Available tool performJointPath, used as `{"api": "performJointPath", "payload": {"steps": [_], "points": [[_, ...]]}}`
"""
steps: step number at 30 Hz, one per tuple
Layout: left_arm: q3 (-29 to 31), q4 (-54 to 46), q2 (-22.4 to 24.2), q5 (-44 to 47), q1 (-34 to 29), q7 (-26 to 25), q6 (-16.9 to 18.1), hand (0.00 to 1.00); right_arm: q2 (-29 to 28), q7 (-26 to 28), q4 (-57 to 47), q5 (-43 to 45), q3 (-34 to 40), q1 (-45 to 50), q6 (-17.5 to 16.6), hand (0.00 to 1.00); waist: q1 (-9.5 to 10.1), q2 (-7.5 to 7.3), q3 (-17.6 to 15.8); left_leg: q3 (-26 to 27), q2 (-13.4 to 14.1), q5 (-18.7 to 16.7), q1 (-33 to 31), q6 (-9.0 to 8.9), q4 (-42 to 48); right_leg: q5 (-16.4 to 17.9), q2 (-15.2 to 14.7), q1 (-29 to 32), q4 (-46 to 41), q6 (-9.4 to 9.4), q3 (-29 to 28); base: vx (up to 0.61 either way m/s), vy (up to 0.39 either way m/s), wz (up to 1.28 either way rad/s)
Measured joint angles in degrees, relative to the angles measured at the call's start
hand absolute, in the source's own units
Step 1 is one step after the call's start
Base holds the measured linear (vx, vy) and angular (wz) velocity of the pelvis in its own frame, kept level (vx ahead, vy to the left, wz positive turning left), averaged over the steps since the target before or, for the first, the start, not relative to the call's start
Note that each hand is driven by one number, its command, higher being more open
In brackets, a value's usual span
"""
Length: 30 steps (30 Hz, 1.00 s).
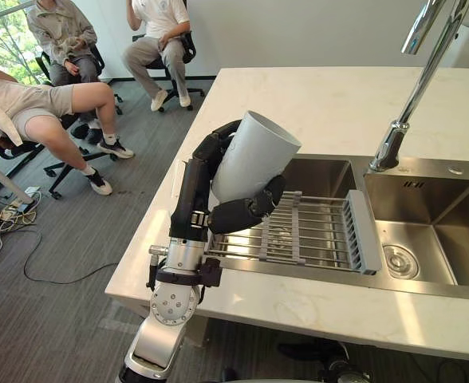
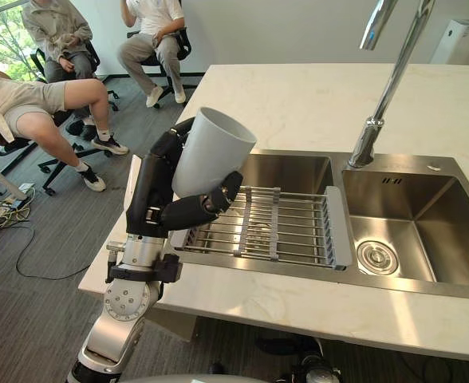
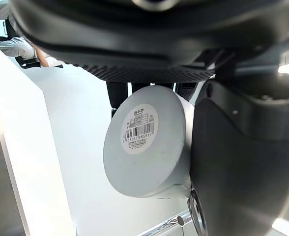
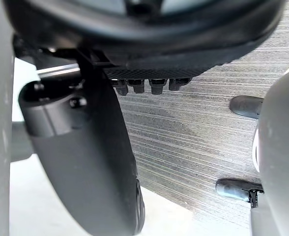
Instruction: Walk over to the sink, pick up the cup, carry it to the dishwasher, place the cup inside the dishwasher, then close the dishwasher door
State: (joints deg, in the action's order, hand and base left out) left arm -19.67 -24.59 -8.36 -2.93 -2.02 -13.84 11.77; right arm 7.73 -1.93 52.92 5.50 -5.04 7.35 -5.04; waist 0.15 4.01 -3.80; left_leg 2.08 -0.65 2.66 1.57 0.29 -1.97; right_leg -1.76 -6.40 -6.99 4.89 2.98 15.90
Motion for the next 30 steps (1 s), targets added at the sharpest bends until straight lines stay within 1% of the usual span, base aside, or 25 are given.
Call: {"api": "performJointPath", "payload": {"steps": [1, 2, 5, 7, 8, 9, 11, 12, 13, 14, 15, 16, 17, 18, 19, 20, 21, 22, 23, 24, 25, 28, 29, 30], "points": [[-0.69, 0.00, 0.10, 0.08, -0.13, 0.00, 0.00, 0.00, -0.02, -0.25, 0.03, 0.00, -0.22, 0.00, 0.00, 1.00, 0.54, -0.01, 0.05, -0.44, -0.06, 0.01, -0.11, 0.00, 0.16, 0.11, -0.01, -0.16, 0.00, -0.07, 0.43, -0.02, -0.010, 0.20], [-1.04, 0.00, 0.16, 0.08, -0.33, 0.00, 0.00, 0.00, -0.02, -0.34, 0.03, 0.00, -0.38, -0.01, 0.00, 1.00, 0.68, 0.00, 0.08, -0.63, -0.10, 0.01, -0.11, 0.00, 0.20, 0.16, 0.00, -0.29, -0.01, -0.07, 0.63, -0.02, -0.012, 0.24], [-3.51, 0.00, 0.51, 0.09, -1.41, 0.13, 0.00, 0.00, -0.14, -0.61, 0.14, 0.04, -0.65, 0.12, 0.00, 1.00, 0.82, -0.16, 0.66, -3.61, -0.51, 0.52, -1.04, 0.11, 0.38, 1.00, -0.14, -0.89, -0.67, -0.11, 3.75, -0.01, -0.033, 0.53], [-5.54, 0.06, 0.56, 0.10, -1.55, 0.56, -0.01, 0.00, -0.25, -0.73, 0.15, 0.06, -0.96, 0.09, 0.00, 1.00, 1.84, -0.28, 0.59, -6.88, -0.84, 1.28, -2.59, -0.10, 0.89, 2.06, -0.18, -0.72, -2.06, -0.32, 7.12, -0.04, -0.040, 0.74], [-5.96, 0.06, 0.59, 0.12, -1.56, 0.64, -0.01, 0.00, -0.33, -0.75, 0.18, 0.08, -1.01, 0.05, 0.00, 1.00, 2.35, -0.34, 0.53, -7.60, -0.89, 1.50, -3.10, -0.26, 1.12, 2.24, -0.17, -0.60, -2.25, -0.37, 7.92, -0.07, -0.048, 0.77], [-6.53, 0.07, 0.59, 0.65, -1.58, 0.75, -0.02, 0.00, -0.60, -0.94, 0.18, 0.13, -1.40, -0.19, -0.01, 1.00, 3.39, -0.34, 0.37, -9.36, -0.98, 1.84, -4.45, -0.59, 1.80, 2.83, -0.07, -0.12, -3.11, -0.60, 9.69, -0.08, -0.048, 0.72], [-6.83, 0.07, 0.62, 1.84, -1.79, 0.80, -0.02, 0.00, -0.65, -1.06, 0.88, 0.12, -2.21, -1.56, 0.01, 1.00, 4.78, -0.31, -0.07, -10.14, -0.56, 2.64, -6.56, -1.74, 2.83, 4.18, -0.06, 1.89, -6.15, -1.20, 11.28, -0.11, -0.043, 0.56], [-6.77, 0.10, 0.64, 2.39, -1.88, 0.77, -0.05, 0.00, -1.18, -1.08, 0.97, 0.13, -2.27, -2.53, 0.00, 1.00, 5.32, -0.32, -0.11, -10.51, -0.49, 3.44, -8.19, -2.85, 3.36, 4.90, -0.04, 3.29, -7.80, -1.87, 12.13, -0.18, -0.050, 0.72], [-6.56, 0.07, 0.73, 3.25, -1.63, 0.80, -0.05, 0.00, -1.81, -1.13, 0.90, 0.13, -2.12, -4.07, -0.03, 1.00, 5.37, -1.21, -0.40, -10.10, -0.35, 5.56, -10.06, -6.55, 1.14, 6.15, -1.15, 6.08, -8.94, -4.07, 14.80, -0.19, -0.036, 0.81], [-6.70, 0.08, 0.85, 3.62, -1.52, 0.83, -0.03, 0.00, -1.96, -1.11, 0.97, 0.12, -1.97, -4.77, -0.02, 1.00, 5.40, -1.35, -0.62, -6.44, -0.10, 3.91, -11.46, -4.99, 3.96, 6.06, -1.53, 7.09, -9.56, -3.89, 16.01, -0.14, -0.015, 0.97], [-6.96, 0.25, 0.80, 4.23, -1.48, 1.32, -0.04, 0.00, -1.79, -1.13, 1.04, 0.14, -1.90, -5.25, 0.00, 1.00, 5.25, -1.56, -0.73, -0.97, 0.54, -0.03, -13.58, -0.58, 11.20, 5.75, -2.58, 7.77, -10.45, -3.39, 17.54, -0.04, 0.018, 0.79], [-7.04, 0.85, 0.69, 4.70, -1.38, 2.28, -0.04, 0.00, -1.26, -1.24, 0.58, 0.29, -1.90, -5.59, 0.01, 1.00, 5.07, -1.68, -0.81, 6.57, 2.12, -4.76, -13.17, 0.80, 17.26, 5.74, -3.84, 7.88, -11.54, -3.36, 19.03, -0.01, 0.049, 0.94], [-7.38, 1.75, 0.87, 5.25, -1.03, 2.95, -0.01, 0.00, -0.82, -1.28, 0.19, 1.21, -1.84, -5.50, 0.02, 1.00, 4.43, -1.56, -0.72, 13.52, 4.71, -7.35, -10.63, 0.84, 18.88, 5.79, -4.85, 7.80, -12.74, -3.39, 20.68, 0.00, 0.078, 0.73], [-7.56, 2.01, 0.94, 5.30, -0.80, 3.03, -0.02, 0.00, -0.78, -1.33, 0.01, 1.46, -1.76, -5.48, 0.02, 1.00, 4.20, -1.56, -0.72, 15.11, 5.38, -7.70, -9.81, 0.62, 18.71, 5.79, -5.14, 7.81, -12.98, -3.39, 21.15, -0.02, 0.139, 0.89], [-8.53, 3.22, 1.32, 6.08, 0.76, 3.68, -0.04, 0.00, -0.77, -1.58, -1.20, 2.31, -0.73, -5.26, 0.01, 1.00, 2.83, -1.07, -0.44, 20.18, 7.56, -7.66, -7.29, -0.46, 15.84, 5.88, -5.84, 7.92, -14.18, -3.08, 23.67, -0.05, 0.183, 0.89], [-9.41, 4.08, 1.55, 6.43, 2.32, 4.27, -0.03, 0.00, -1.24, -1.77, -1.77, 2.36, 0.81, -5.07, 0.01, 1.00, 1.94, -0.45, -0.09, 20.79, 6.50, -7.42, -5.77, -1.28, 11.17, 5.48, -6.08, 7.80, -14.25, -2.34, 25.23, -0.06, 0.202, 0.99], [-9.68, 4.43, 1.54, 6.53, 2.89, 4.43, -0.03, 0.00, -1.53, -1.84, -1.98, 2.37, 1.12, -4.98, 0.00, 1.00, 1.51, -0.48, -0.07, 20.60, 6.01, -7.30, -5.17, -1.48, 9.12, 5.24, -6.15, 7.56, -14.03, -1.99, 26.33, -0.09, 0.211, 0.76], [-10.03, 5.15, 1.40, 6.97, 3.39, 4.54, -0.04, 0.00, -2.12, -1.90, -2.06, 2.35, 1.33, -4.67, 0.00, 1.00, 1.22, -1.33, -0.02, 19.55, 4.38, -5.65, -4.37, -1.23, 6.09, 4.57, -6.77, 7.17, -13.63, -1.45, 27.38, -0.09, 0.187, 0.59], [-10.07, 5.29, 1.39, 7.58, 3.21, 4.50, -0.05, 0.00, -2.75, -1.85, -2.16, 2.35, 1.26, -4.22, -0.01, 1.00, 1.21, -1.49, 0.08, 18.68, 3.26, -5.00, -3.77, -0.62, 4.49, 4.00, -7.19, 6.60, -13.10, -1.13, 27.70, -0.10, 0.197, 0.47], [-10.01, 5.29, 1.39, 7.58, 3.15, 4.52, -0.05, 0.00, -3.05, -1.81, -2.02, 2.34, 1.18, -4.14, 0.00, 1.00, 1.22, -1.48, 0.07, 18.29, 2.75, -4.75, -3.60, -0.43, 4.11, 3.72, -7.35, 6.26, -12.67, -1.09, 27.77, -0.09, 0.171, 0.39], [-9.77, 5.28, 1.43, 7.80, 3.15, 4.64, -0.05, 0.00, -3.58, -1.71, -1.70, 2.34, 0.71, -3.90, 0.02, 1.00, 1.25, -1.37, 0.11, 17.54, 2.04, -4.52, -3.57, -0.11, 3.76, 2.99, -7.54, 5.72, -11.77, -0.60, 27.80, -0.07, 0.127, 0.30], [-8.78, 5.26, 1.53, 8.81, 2.74, 5.40, -0.05, 0.00, -4.81, -0.68, -1.20, 2.19, -0.39, -3.87, 0.39, 1.00, 1.60, -1.34, 0.13, 15.90, 0.94, -3.83, -3.42, 0.57, 2.86, 1.86, -7.74, 4.72, -10.62, -0.58, 28.68, -0.04, 0.061, 0.28], [-8.73, 5.26, 1.56, 8.82, 2.53, 5.47, -0.05, 0.00, -4.95, -0.56, -1.09, 2.17, -0.43, -3.88, 0.40, 1.00, 1.67, -1.35, 0.13, 15.55, 0.60, -3.56, -3.20, 0.69, 2.39, 1.83, -8.01, 4.57, -10.85, -0.50, 29.03, -0.04, 0.046, 0.31], [-8.75, 5.25, 1.75, 8.94, 1.93, 5.64, -0.09, 0.00, -4.91, -0.41, -0.54, 2.12, -0.50, -3.92, 0.43, 1.00, 1.72, -1.35, 0.12, 14.77, 0.06, -3.24, -2.72, 0.80, 1.63, 2.19, -8.99, 4.31, -12.31, -0.28, 29.85, -0.02, 0.037, 0.42]]}}
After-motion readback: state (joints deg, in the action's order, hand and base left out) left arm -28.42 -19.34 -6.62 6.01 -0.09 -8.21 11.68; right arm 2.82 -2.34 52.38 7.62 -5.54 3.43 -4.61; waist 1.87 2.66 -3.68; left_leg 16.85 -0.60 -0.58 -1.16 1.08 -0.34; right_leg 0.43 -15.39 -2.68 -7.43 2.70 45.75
